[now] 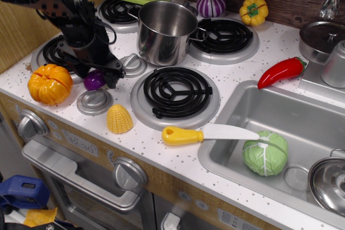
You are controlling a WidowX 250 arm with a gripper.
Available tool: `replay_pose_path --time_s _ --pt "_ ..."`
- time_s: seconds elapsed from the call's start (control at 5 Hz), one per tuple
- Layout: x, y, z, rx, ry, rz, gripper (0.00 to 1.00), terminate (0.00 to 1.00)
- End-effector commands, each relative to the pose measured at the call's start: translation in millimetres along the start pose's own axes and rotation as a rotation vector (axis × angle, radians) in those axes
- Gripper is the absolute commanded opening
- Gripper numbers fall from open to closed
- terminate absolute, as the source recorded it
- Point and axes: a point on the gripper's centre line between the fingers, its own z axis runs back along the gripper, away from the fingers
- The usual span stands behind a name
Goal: Put eggplant in pot or pan
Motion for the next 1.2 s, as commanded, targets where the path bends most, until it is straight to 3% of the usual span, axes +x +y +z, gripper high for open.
replay_pose_path --time_s 0.0,0.2,0.4,0.8,1.0 --pt "0 5 -9 -0.014 -0.041 0.014 1.00 0.00" --pt "1 7 -17 -0.025 -0.041 0.015 0.00 0.00" --pt "8 8 -9 -0.019 -0.020 0.007 0.00 0.00" --pt "30 12 30 0.075 -0.003 -0.048 0.00 0.00" --pt "43 13 50 0.131 -0.083 -0.087 0.00 0.00"
